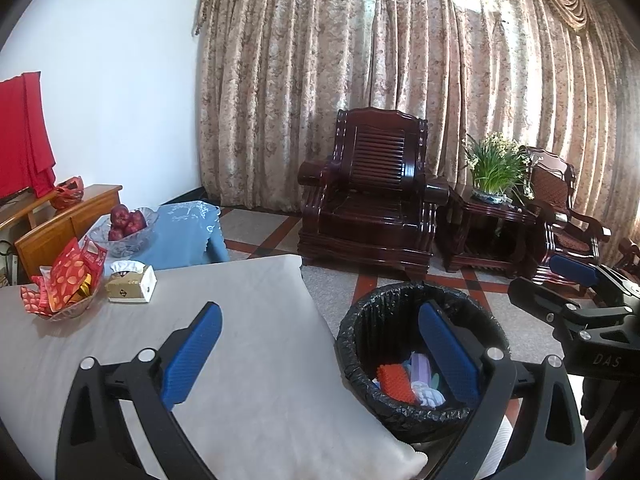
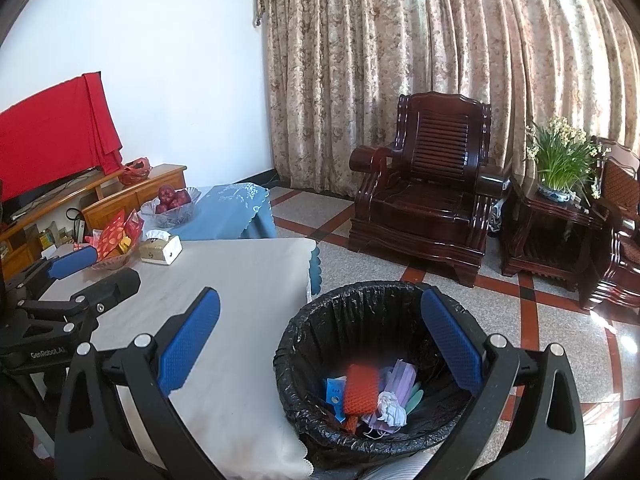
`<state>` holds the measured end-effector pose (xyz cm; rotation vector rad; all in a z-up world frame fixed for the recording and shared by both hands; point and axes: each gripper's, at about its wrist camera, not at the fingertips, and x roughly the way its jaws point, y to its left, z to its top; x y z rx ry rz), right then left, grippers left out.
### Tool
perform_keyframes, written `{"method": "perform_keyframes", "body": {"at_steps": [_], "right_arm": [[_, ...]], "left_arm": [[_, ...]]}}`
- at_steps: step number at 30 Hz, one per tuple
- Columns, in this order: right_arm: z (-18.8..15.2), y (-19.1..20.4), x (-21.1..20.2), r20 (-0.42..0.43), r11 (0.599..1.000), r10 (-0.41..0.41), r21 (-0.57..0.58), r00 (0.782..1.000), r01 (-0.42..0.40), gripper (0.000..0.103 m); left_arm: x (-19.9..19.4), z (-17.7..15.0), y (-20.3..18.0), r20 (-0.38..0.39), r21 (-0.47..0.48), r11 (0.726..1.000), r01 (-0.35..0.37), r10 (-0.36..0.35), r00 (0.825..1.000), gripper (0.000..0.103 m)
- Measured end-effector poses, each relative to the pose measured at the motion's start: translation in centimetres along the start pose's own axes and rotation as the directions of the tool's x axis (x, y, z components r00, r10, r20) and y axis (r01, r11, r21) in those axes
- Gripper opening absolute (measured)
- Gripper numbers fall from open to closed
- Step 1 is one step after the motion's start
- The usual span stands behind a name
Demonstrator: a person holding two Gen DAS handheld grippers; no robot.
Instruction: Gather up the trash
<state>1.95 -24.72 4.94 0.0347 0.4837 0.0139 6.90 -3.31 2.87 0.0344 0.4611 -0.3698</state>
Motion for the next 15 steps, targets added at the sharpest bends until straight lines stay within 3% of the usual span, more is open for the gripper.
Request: {"method": "perform_keyframes", "body": {"at_steps": [15], "right_arm": [[-0.19,0.15,0.24,-0.004,1.0,0.002,-0.003,1.0,-0.002,0.098]], "left_arm": [[0.03,-0.01,0.0,-0.001,0.0,1.0,-0.001,0.001,1.0,0.097]]}}
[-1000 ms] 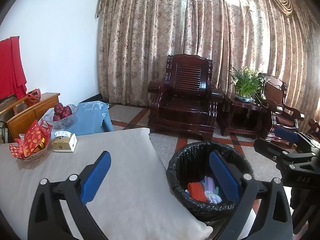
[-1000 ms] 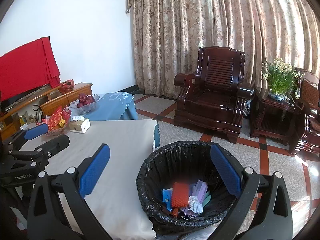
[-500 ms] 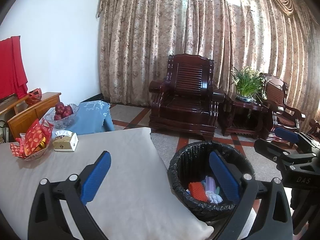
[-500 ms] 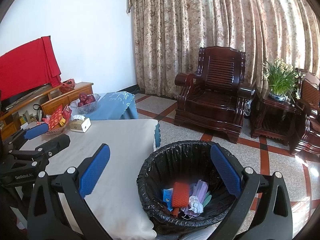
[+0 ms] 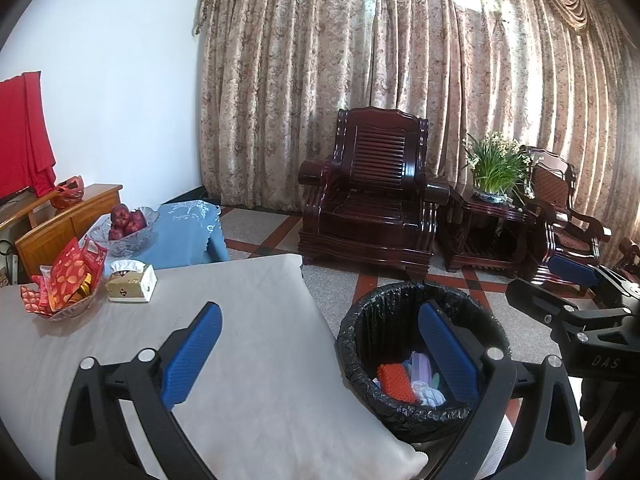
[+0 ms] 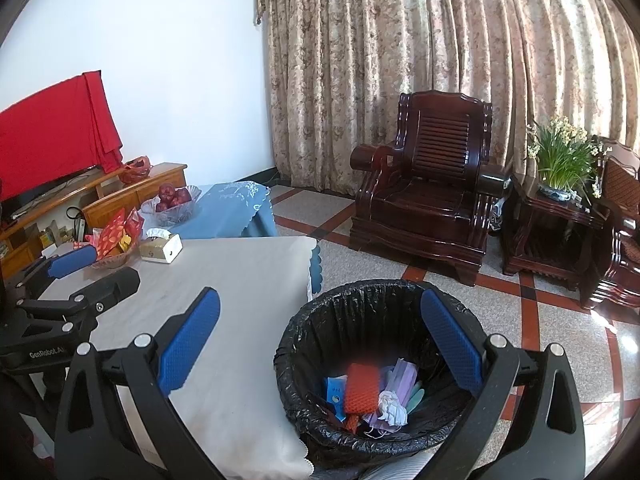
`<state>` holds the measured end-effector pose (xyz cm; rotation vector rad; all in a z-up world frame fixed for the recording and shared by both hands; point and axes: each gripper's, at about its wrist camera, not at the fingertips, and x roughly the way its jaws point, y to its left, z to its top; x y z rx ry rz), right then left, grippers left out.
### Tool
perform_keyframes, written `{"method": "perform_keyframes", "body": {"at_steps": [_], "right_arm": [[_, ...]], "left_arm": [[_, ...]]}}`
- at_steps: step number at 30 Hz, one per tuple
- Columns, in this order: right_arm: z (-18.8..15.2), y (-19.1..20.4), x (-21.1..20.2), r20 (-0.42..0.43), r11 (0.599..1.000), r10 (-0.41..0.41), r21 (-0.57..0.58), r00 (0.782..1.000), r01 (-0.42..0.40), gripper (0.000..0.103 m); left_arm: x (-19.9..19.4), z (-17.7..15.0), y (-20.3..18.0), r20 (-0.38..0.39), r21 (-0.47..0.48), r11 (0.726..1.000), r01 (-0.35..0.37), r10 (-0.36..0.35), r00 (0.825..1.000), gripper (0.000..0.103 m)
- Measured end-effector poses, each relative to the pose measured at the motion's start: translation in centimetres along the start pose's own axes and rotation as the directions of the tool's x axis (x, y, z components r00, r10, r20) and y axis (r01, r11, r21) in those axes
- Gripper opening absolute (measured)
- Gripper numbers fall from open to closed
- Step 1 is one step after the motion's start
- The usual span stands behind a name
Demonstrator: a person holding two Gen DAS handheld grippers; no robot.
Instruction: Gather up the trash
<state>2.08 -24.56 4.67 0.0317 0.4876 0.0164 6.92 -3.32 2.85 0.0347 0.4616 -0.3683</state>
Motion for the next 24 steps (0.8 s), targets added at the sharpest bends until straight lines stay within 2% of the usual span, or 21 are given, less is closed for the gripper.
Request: {"method": "perform_keyframes", "body": {"at_steps": [24], "right_arm": [[-0.11,0.31,0.16,-0.004,1.0,0.001,-0.001,1.0,-0.001,0.098]], "left_arm": [[0.0,0.07,0.02,-0.001,0.0,1.0,0.003,-0.003,1.0,0.097]]}}
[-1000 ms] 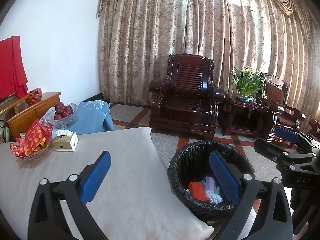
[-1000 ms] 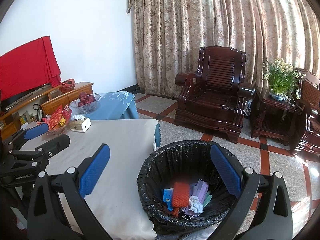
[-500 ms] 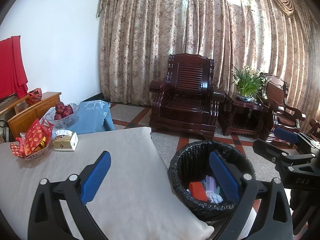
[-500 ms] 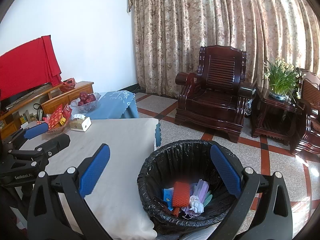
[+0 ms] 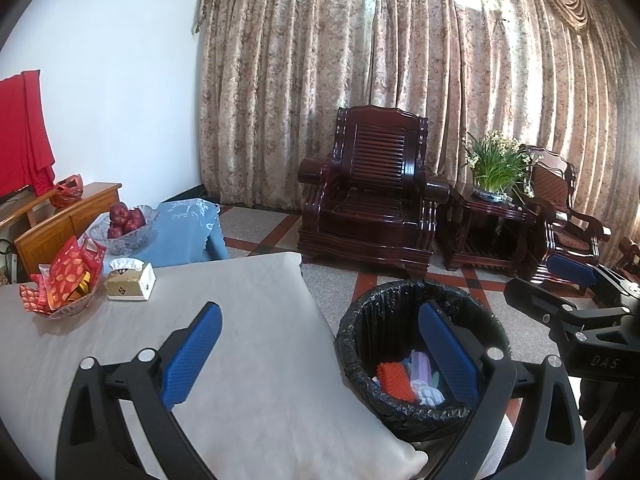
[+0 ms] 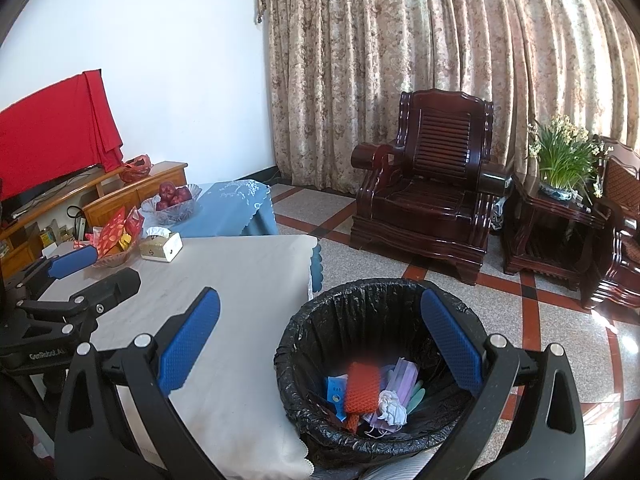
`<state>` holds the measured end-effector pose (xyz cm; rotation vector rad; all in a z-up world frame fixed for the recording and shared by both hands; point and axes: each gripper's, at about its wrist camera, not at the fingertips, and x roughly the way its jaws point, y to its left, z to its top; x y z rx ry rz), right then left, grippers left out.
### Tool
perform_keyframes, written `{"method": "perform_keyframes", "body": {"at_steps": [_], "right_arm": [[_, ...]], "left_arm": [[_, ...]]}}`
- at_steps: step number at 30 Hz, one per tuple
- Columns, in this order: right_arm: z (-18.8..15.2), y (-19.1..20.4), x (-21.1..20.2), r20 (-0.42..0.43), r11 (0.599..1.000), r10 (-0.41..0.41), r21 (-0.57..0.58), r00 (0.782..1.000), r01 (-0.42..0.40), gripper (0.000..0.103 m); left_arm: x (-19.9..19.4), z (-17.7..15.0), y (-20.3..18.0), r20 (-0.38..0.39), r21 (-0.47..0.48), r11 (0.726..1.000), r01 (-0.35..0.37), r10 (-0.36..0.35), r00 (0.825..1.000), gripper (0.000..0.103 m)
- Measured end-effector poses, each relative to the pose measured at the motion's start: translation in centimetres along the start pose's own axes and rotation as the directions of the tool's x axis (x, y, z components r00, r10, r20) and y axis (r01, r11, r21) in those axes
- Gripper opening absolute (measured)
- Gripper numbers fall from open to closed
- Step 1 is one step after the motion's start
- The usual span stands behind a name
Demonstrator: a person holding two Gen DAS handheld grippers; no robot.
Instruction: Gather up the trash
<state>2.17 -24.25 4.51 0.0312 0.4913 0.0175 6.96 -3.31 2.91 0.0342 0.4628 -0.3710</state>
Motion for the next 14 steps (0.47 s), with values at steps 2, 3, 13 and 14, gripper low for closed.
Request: {"method": "perform_keyframes", "body": {"at_steps": [2,3,13,14], "right_arm": [[-0.03,-0.04,0.09,0.0,1.0,0.001,-0.001,1.0,-0.001,0.098],[-0.03,-0.05,0.09,0.001,1.0,0.001,-0.001,1.0,-0.001,0.098],[-0.15,-0.04,0.31,-0.002,1.0,0.003,-0.002,1.0,-0.003,0.098],[-0.18,-0.02,0.33,-0.003,1.0,0.004,-0.002,1.0,-0.004,0.098]], "left_arm": [[0.01,-0.14,-0.16,0.001,0.0,1.0,-0.002,0.002,1.0,0.097],[0.02,-0.11,-0.09,0.001,0.001,1.0,-0.002,0.002,1.0,0.097],[0.27,-0.47,-0.16,-0.007,-0.001,1.0,-0.005,0.005,1.0,0.097],[0.25,-0.45,-0.17,-0.006,-0.001,1.0,-0.005,0.005,1.0,0.097]]}}
